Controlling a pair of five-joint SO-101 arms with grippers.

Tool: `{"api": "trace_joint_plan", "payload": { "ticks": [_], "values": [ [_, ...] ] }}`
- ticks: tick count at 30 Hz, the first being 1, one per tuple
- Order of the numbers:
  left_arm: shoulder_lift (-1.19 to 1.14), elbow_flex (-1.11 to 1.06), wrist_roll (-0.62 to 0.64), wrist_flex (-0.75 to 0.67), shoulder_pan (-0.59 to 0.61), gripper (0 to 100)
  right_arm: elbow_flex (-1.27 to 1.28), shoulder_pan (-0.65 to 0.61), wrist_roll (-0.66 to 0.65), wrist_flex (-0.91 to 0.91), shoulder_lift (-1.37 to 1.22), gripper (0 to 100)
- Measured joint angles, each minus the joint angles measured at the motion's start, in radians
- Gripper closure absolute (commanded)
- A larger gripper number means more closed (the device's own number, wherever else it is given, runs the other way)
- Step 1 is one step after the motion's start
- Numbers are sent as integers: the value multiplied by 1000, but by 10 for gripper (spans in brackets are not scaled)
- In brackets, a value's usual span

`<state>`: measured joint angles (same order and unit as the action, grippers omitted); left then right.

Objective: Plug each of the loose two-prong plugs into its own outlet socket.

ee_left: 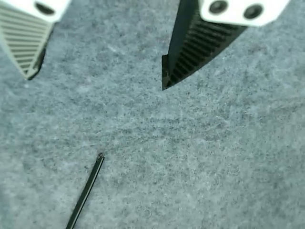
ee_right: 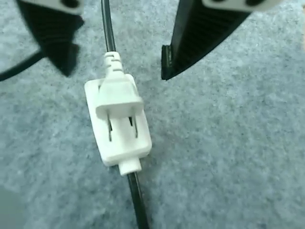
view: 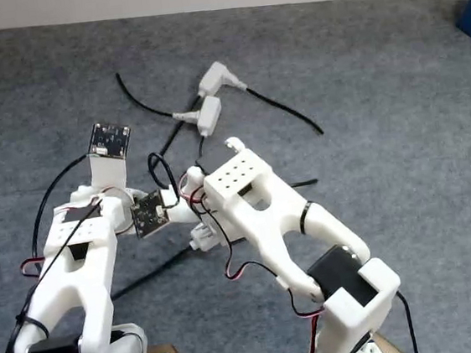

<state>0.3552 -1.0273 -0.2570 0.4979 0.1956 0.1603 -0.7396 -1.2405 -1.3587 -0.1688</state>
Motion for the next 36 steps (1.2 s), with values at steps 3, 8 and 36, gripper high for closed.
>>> {"api": "trace_joint_plan", "payload": {
  "ticks": [3,8,36],
  "values": [
    [0,0,0,0,0,620,0,0,0,3,0,964],
    [0,0,0,0,0,620,-6,0,0,9,0,974],
    [-98,43,0,0,11,620,222,3,92,130,8,864]
  ]
}}
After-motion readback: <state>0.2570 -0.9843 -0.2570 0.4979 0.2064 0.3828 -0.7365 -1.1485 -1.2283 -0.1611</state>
